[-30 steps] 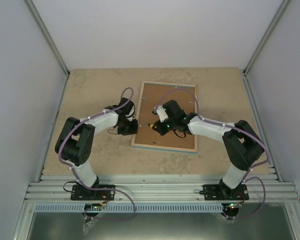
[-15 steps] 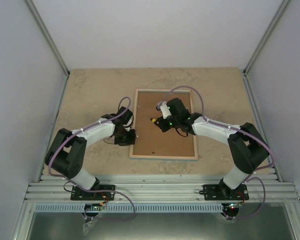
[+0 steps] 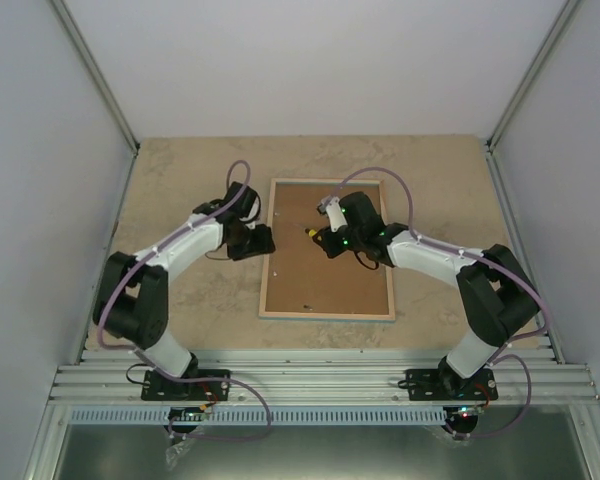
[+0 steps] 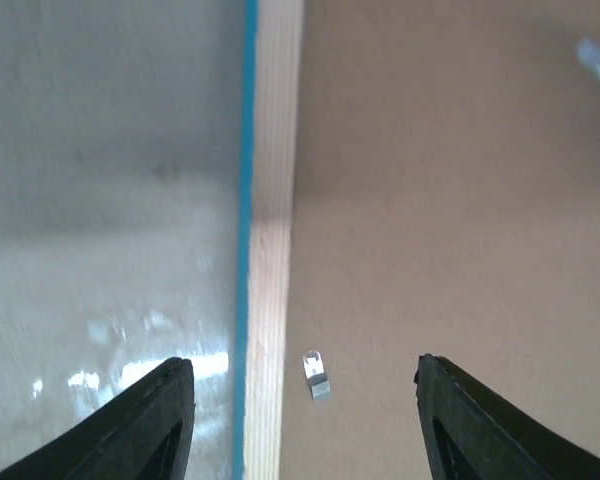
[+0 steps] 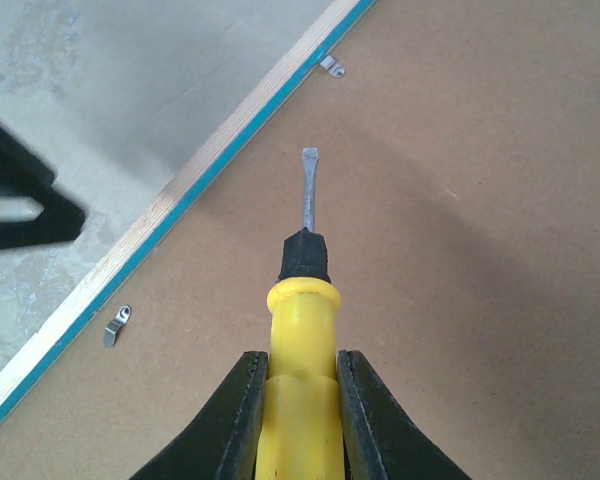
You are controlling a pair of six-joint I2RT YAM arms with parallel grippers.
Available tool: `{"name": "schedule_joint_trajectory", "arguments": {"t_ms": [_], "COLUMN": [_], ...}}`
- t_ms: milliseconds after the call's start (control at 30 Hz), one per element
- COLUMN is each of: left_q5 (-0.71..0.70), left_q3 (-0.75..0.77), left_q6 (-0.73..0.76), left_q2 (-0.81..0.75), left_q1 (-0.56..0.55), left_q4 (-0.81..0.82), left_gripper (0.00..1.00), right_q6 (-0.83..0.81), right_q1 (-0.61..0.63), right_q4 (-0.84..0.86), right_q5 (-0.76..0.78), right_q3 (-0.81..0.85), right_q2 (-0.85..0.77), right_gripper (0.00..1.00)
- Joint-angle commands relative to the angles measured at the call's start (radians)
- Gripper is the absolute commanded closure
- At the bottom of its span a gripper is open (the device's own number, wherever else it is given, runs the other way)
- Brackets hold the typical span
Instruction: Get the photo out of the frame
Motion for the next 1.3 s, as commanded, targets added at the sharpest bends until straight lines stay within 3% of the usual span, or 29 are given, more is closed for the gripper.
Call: {"name": "schedule_joint_trajectory", "arguments": {"t_ms": [0,233,367,500,800,1033,1267], "left_q5": [-0.034,-0.067,-0.078,-0.075,-0.040,-0.029,-0.027], "left_q3": [0.116,0.356,0.417,0.428,0.382,0.321,0.287], "left_q6": [0.053,0.112,0.133,0.140,0.146,0.153,0.144], "left_q2": [0.123,0.361,0.431,0.466,0.451,0.407,0.367], "left_q1": [0.057,0.073,0.075,0.075,0.070,0.037,0.012], "left_q4": [0.039,0.011,-0.007,-0.006,0.003,0.008,0.009], "left_gripper": [0.37,0.37,0.40,0.47,0.74,0.83,0.84], "right_q6": [-0.007,-0.005,-0.005,-0.002,0.000,0.001,0.003], "right_q1": [-0.010,-0.020,-0.023,-0.024,-0.024,-0.024,-0.024], "right_q4": [0.041,0.059,0.067,0.075,0.088,0.067,0.059], "right_q5": [0.006,-0.001,0.003,0.003,-0.013,-0.026,-0.048], "right_q3": [0.000,0.008,0.018,0.031,0.093,0.173,0.219], "right_q2": [0.002,0.027,0.042,0.059,0.133,0.202,0.262], "right_gripper": [0.99,1.00,1.00,1.00,1.00,0.99,1.00]}}
